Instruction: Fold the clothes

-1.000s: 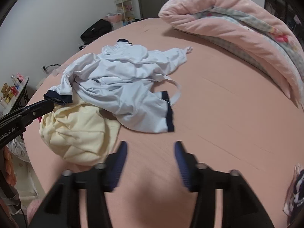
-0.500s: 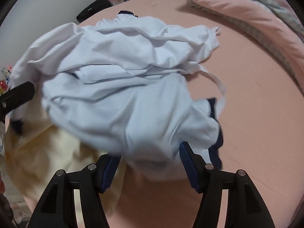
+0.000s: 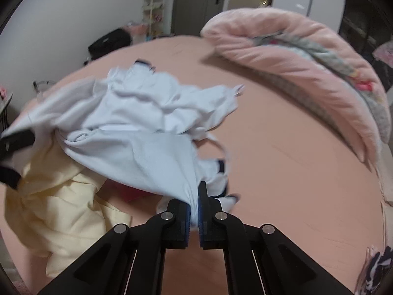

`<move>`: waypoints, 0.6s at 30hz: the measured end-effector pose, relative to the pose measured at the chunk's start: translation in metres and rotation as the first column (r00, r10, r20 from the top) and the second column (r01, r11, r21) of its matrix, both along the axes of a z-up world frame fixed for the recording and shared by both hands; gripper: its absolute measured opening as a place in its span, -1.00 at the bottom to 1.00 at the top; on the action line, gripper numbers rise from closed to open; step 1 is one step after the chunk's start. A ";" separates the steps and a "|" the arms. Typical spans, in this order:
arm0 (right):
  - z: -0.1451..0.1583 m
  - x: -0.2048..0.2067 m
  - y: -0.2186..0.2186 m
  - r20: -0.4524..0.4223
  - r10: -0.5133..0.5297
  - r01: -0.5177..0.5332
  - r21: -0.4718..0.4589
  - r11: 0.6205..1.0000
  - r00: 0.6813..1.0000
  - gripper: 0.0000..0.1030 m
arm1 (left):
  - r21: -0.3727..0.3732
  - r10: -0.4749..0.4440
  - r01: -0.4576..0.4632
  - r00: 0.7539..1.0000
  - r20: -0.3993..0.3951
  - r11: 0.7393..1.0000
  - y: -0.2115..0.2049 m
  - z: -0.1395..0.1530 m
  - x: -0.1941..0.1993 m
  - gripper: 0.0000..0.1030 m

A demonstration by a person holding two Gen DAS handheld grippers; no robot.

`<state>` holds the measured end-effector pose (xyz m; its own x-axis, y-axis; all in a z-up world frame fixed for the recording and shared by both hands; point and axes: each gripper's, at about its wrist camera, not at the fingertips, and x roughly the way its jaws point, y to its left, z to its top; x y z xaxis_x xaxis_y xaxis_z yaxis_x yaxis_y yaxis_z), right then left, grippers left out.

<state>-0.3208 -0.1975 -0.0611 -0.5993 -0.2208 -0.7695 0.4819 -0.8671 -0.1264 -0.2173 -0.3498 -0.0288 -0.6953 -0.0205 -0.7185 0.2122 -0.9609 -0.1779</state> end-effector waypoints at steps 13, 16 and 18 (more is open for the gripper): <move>0.028 0.057 0.217 -0.026 -0.275 0.273 -0.052 0.961 0.961 -0.98 | 0.151 -0.374 0.374 0.927 -0.027 0.915 0.223 0.008 0.079 -0.89; 0.034 0.074 0.276 -0.034 -0.324 0.323 -0.031 0.946 0.945 -0.98 | 0.244 -0.457 0.443 0.890 -0.003 0.863 0.282 -0.010 0.099 -0.89; 0.042 0.079 0.313 -0.050 -0.352 0.352 0.000 0.936 0.935 -0.98 | 0.263 -0.521 0.500 0.853 0.010 0.825 0.324 -0.017 0.112 -0.89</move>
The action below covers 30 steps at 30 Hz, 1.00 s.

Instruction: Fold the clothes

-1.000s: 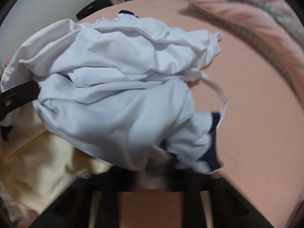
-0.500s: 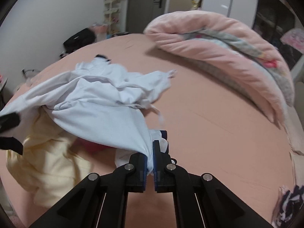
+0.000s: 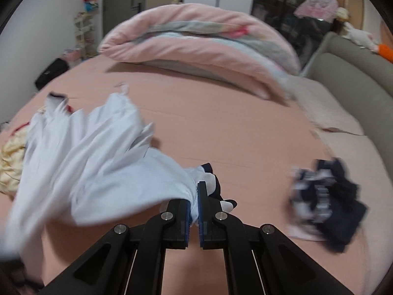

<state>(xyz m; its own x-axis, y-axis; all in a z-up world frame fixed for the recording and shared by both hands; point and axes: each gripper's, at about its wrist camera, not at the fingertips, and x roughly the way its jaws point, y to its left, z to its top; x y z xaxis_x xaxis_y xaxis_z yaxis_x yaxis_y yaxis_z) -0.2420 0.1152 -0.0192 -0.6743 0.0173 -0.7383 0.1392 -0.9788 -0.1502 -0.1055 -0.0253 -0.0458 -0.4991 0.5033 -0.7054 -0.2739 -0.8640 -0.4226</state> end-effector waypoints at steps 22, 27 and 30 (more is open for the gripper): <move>-0.022 0.118 0.071 0.258 0.117 -0.036 -0.296 0.954 0.959 -0.16 | 0.027 0.245 -0.251 0.960 0.137 0.968 -0.058 -0.043 0.025 0.07; -0.056 0.142 -0.018 0.301 0.326 -0.243 -0.284 0.928 0.896 0.04 | -0.101 0.467 -0.456 0.867 0.174 0.884 -0.131 -0.071 0.001 0.07; -0.092 0.142 -0.045 0.359 0.328 -0.268 -0.206 0.941 0.874 0.04 | -0.127 0.512 -0.497 0.844 0.159 0.858 -0.156 -0.078 -0.010 0.07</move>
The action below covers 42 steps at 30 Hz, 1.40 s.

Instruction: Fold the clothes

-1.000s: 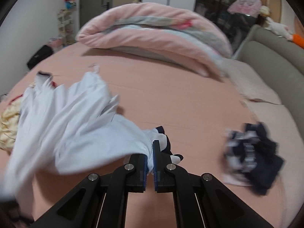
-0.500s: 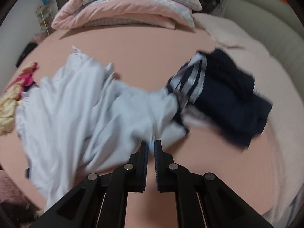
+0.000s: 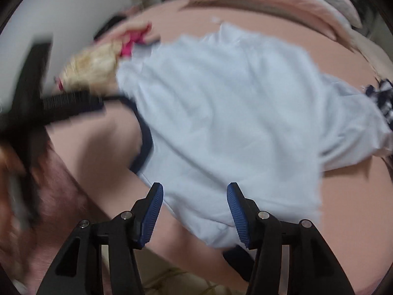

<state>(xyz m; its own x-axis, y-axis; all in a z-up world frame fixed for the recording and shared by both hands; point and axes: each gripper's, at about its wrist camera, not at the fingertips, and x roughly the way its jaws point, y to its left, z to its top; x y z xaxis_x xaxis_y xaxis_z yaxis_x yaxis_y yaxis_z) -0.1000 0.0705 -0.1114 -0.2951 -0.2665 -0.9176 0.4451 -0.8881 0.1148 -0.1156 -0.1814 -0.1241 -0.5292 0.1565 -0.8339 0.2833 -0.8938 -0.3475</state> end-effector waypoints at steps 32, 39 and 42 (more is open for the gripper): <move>-0.018 -0.067 0.124 -0.173 -0.363 0.402 0.328 0.855 0.915 -1.00 | 0.207 -0.214 0.214 0.977 -0.025 0.955 0.062 0.001 0.070 -0.94; 0.019 -0.029 0.086 0.117 -0.213 0.227 -0.115 0.967 0.970 -0.59 | 0.187 -0.086 0.091 0.996 -0.035 0.978 0.039 0.003 0.030 -0.93; 0.004 -0.016 0.033 0.106 -0.095 0.102 -0.059 0.993 0.990 -0.24 | 0.161 -0.077 0.082 0.996 -0.039 0.983 0.035 0.006 0.024 -0.92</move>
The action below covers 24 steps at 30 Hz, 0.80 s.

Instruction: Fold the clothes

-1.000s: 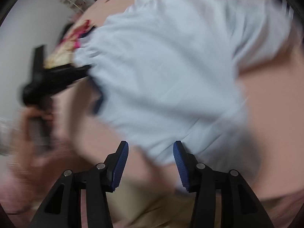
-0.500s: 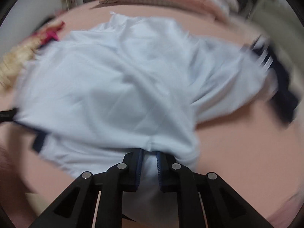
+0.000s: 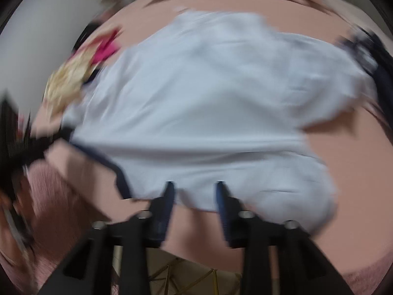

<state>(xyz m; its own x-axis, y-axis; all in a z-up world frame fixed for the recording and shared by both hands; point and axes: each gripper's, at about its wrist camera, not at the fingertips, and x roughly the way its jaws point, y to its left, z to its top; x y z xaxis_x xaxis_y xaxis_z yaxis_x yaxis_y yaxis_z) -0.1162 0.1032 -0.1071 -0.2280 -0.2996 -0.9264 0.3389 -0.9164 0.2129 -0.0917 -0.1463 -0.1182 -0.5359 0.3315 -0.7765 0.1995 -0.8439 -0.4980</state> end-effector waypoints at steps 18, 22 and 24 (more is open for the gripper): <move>-0.033 0.014 0.075 0.283 -0.332 0.388 -0.174 0.905 0.900 -0.14 | 0.179 0.121 -0.130 0.991 0.060 0.975 -0.062 -0.036 0.023 -0.07; -0.044 0.013 0.069 0.337 -0.309 0.398 -0.240 0.885 0.890 0.07 | 0.166 0.077 -0.094 0.991 0.106 0.982 -0.049 -0.050 0.004 -0.07; -0.047 0.008 0.056 0.309 -0.312 0.391 -0.238 0.889 0.899 0.14 | 0.145 0.071 -0.087 0.991 0.116 0.986 -0.043 -0.055 -0.002 -0.07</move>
